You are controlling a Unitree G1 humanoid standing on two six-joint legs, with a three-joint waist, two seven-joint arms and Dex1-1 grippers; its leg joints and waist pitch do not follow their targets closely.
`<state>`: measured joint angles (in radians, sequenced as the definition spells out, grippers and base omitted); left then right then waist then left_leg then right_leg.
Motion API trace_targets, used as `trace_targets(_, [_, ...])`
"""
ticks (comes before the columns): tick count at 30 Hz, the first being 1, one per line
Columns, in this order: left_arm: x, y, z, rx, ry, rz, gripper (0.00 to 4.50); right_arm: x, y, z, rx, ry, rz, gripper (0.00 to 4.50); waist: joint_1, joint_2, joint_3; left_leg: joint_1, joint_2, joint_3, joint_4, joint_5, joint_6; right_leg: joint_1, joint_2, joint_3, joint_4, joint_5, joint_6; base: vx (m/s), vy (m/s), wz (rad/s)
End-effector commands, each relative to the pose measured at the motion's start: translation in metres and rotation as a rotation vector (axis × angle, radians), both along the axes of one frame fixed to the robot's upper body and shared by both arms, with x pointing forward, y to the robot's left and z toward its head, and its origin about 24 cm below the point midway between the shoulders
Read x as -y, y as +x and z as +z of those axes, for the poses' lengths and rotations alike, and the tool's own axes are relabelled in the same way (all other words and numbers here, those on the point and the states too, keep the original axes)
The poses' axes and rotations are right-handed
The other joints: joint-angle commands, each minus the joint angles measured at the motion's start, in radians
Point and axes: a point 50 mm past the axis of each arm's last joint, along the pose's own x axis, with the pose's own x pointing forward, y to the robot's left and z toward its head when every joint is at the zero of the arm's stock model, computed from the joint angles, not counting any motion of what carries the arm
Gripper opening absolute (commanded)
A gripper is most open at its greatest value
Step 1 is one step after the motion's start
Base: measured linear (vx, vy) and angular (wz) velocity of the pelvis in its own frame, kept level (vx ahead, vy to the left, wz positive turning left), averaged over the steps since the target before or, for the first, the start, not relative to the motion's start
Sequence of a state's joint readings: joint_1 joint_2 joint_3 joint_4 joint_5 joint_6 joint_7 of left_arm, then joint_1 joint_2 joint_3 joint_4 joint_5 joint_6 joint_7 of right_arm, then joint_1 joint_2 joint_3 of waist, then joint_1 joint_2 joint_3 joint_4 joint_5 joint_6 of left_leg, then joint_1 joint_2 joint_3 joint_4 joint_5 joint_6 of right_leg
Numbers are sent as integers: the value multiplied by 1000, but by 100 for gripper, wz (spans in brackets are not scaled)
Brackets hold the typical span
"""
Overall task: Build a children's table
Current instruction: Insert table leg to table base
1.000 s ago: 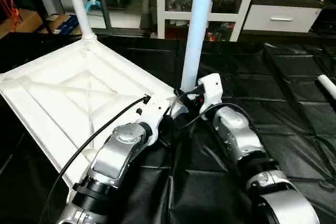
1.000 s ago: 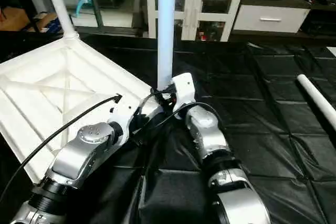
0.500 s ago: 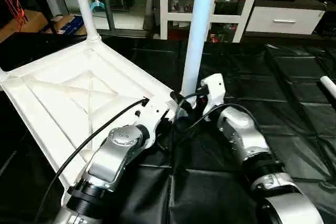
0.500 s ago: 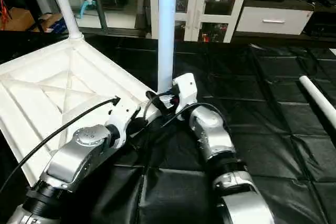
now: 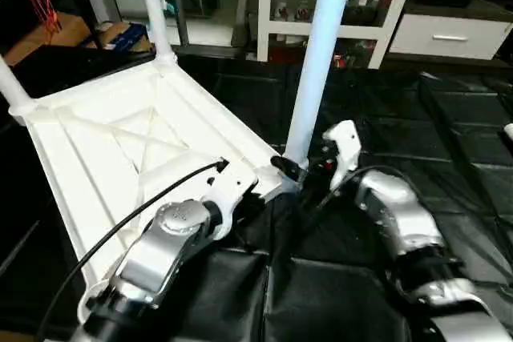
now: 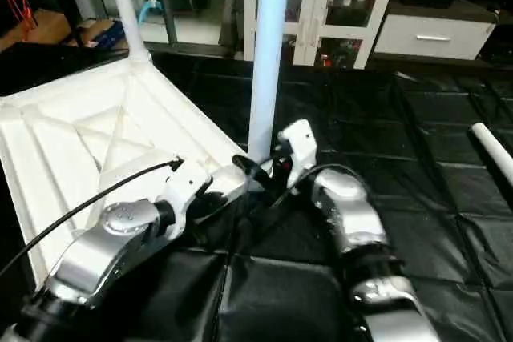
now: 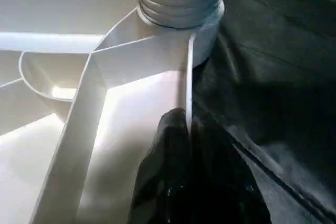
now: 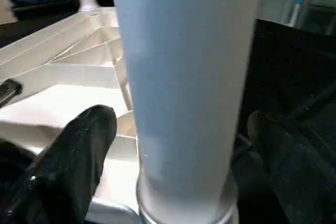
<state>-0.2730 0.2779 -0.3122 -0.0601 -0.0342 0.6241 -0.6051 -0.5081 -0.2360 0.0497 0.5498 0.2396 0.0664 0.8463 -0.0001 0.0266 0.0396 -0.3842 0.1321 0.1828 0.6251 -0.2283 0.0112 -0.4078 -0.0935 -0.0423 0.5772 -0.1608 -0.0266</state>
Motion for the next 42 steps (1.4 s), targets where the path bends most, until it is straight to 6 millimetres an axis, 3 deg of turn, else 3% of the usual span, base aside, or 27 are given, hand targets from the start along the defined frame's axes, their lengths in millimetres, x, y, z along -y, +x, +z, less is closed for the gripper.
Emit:
trace_targets(1, [5, -6, 0, -8, -17, -58, 0, -1, -2, 3, 6, 2, 38, 436, 2, -6, -58, 22, 92, -33, -87, -75, 110, 47, -57, 31, -37, -86, -256, 0, 0, 0])
trace_targets(8, [3, -16, 0, -13, -23, -137, 0, 11, -8, 5, 14, -24, 79, 436, 8, -4, -59, 25, 92, -33, -84, -52, 121, 45, -54, 30, -34, -74, -256, 0, 0, 0])
trace_targets(15, [-1, -20, 0, -21, -17, -161, 0, 19, -13, 9, 27, -20, 130, 436, 9, -5, -57, 26, 92, -33, -87, -98, 99, 46, -55, 31, -38, -105, -252, 0, 0, 0])
trace_targets(22, [-3, -22, 0, -25, -15, -172, 0, 24, -15, 10, 25, -6, 160, 420, 9, -3, -60, 23, 91, -35, -84, -72, 109, 49, -56, 29, -33, -76, -258, 0, 0, 0])
trace_targets(24, [-4, -21, 0, -26, -15, -173, 0, 25, -15, 10, 22, -6, 162, 385, 9, -4, -59, 24, 91, -34, -84, -76, 108, 48, -55, 29, -33, -82, -258, 0, 0, 0])
trace_targets(29, [-5, -22, 0, -28, -13, -176, 0, 27, -15, 10, 15, -5, 176, 367, 9, -4, -59, 24, 91, -34, -83, -84, 103, 49, -55, 29, -33, -90, -257, 0, 0, 0])
trace_targets(32, [-5, -22, 0, -30, -12, -179, 0, 27, -16, 9, 12, -6, 186, 333, 9, -5, -60, 23, 91, -35, -83, -88, 101, 49, -56, 29, -33, -93, -256, 0, 0, 0])
trace_targets(42, [-6, -27, 0, -48, -17, -214, 0, 30, -17, 9, 1, -11, 215, 244, 10, -5, -61, 23, 91, -34, -79, -57, 120, 50, -56, 28, -29, -70, -264, 0, 0, 0])
